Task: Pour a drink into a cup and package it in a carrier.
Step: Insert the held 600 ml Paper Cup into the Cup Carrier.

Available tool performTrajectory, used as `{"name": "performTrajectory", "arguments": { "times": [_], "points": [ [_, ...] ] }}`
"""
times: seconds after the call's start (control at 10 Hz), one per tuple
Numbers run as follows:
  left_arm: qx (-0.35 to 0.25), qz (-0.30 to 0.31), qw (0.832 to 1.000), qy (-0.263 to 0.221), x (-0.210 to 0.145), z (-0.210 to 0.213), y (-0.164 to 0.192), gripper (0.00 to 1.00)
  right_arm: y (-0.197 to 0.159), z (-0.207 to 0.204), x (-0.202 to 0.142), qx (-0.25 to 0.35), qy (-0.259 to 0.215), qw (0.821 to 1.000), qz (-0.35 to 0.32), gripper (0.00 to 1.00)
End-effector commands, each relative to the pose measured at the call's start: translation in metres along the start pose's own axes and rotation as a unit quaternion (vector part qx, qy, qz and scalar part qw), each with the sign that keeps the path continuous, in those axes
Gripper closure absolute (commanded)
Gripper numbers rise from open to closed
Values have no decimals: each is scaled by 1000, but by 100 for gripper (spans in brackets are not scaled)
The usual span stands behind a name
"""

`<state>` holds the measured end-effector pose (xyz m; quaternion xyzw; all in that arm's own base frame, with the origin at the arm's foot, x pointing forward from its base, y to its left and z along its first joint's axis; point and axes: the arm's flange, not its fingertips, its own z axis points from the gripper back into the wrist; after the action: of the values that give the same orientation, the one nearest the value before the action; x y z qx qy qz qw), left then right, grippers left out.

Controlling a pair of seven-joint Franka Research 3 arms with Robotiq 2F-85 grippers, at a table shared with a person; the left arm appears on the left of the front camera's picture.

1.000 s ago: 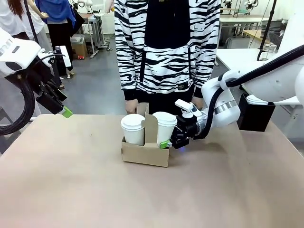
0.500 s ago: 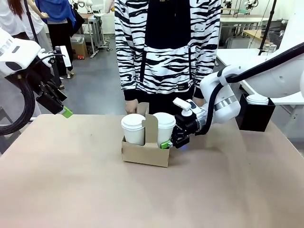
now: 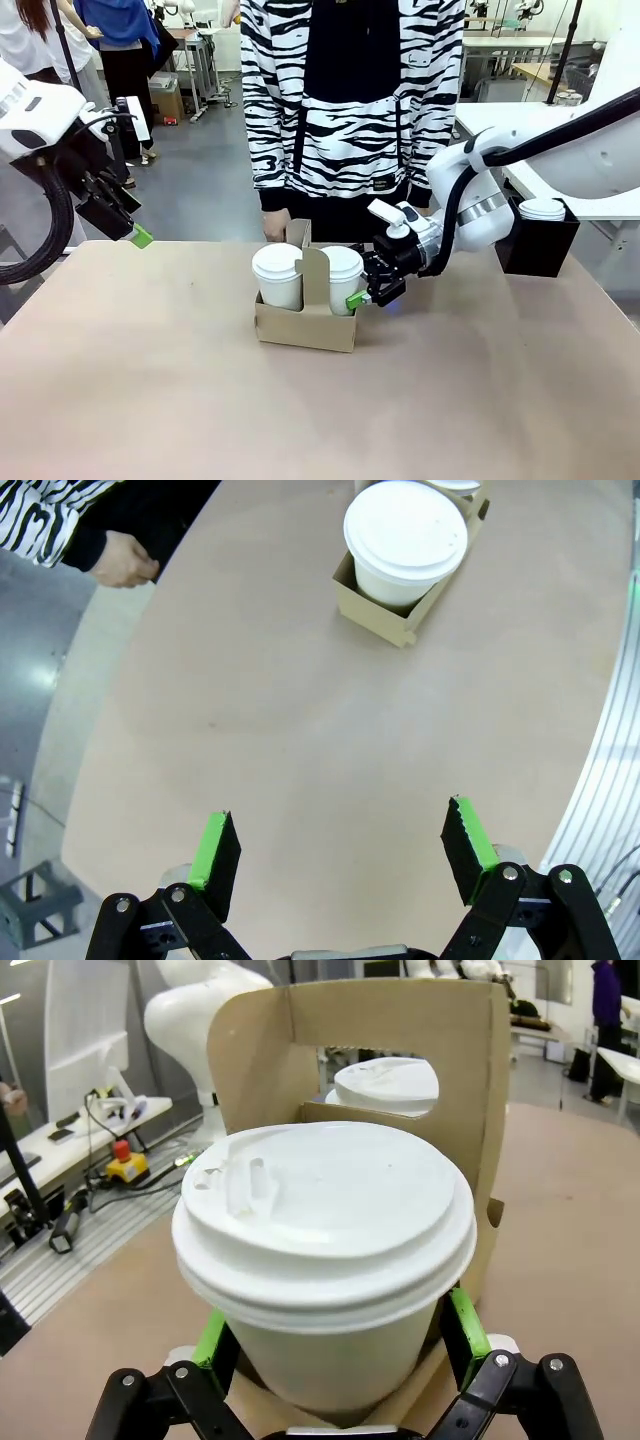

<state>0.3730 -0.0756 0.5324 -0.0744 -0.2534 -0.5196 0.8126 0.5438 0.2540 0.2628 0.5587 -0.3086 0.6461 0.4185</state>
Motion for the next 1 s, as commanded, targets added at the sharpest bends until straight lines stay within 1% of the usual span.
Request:
{"name": "performTrajectory", "arguments": {
  "times": [0.0,0.3,0.4,0.5,0.6,0.7,0.8,0.9],
  "points": [
    [-1,3,1000,7,2,3,1,0,14,18,8,-11,26,1000,-10,0],
    [-1,3,1000,7,2,3,1,0,33,60,17,-48,45,998,-22,0],
    [-1,3,1000,7,2,3,1,0,46,84,26,-82,53,995,-26,0],
    [-1,3,1000,7,2,3,1,0,64,112,36,-135,69,986,-62,0],
    [-1,3,1000,7,2,3,1,0,88,142,47,-196,74,968,-140,0],
    [-1,3,1000,7,2,3,1,0,110,160,55,-241,94,945,-200,0],
    [-1,3,1000,7,2,3,1,0,130,171,64,-279,116,926,-227,0],
    [-1,3,1000,7,2,3,1,0,158,181,75,-325,137,901,-255,0]
  ]
}}
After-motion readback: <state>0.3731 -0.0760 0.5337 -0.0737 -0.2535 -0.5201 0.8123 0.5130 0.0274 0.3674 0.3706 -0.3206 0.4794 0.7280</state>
